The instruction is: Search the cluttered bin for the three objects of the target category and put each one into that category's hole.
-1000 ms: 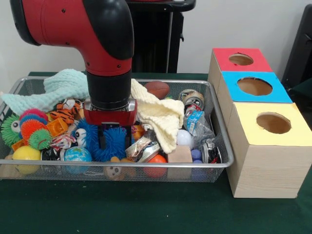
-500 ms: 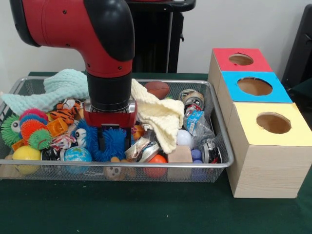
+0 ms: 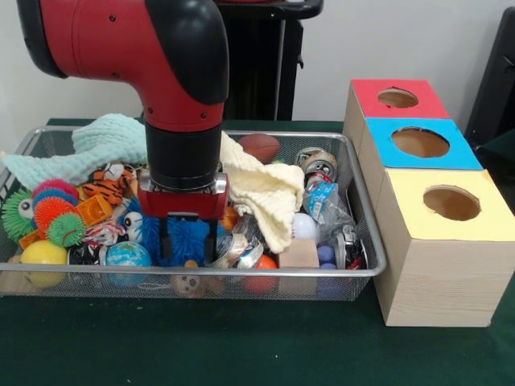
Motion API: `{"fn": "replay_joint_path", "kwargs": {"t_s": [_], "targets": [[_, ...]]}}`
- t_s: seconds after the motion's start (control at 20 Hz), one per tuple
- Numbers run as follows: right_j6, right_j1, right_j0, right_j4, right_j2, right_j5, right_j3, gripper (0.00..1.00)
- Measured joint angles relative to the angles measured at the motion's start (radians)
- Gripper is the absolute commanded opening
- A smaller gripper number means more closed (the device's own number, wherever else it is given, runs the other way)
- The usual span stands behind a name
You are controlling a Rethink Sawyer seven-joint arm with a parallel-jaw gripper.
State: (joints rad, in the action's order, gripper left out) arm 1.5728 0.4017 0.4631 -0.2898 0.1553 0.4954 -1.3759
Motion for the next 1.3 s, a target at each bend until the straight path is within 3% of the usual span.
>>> {"fn": "replay_joint_path", "kwargs": {"t_s": [0.5, 1.3], "targets": [[0.000, -0.040, -0.043, -0.002, -0.015, 0.057, 0.063, 1.00], [0.000, -0.069, -0.057, -0.003, -0.030, 0.062, 0.101, 1.00]]}}
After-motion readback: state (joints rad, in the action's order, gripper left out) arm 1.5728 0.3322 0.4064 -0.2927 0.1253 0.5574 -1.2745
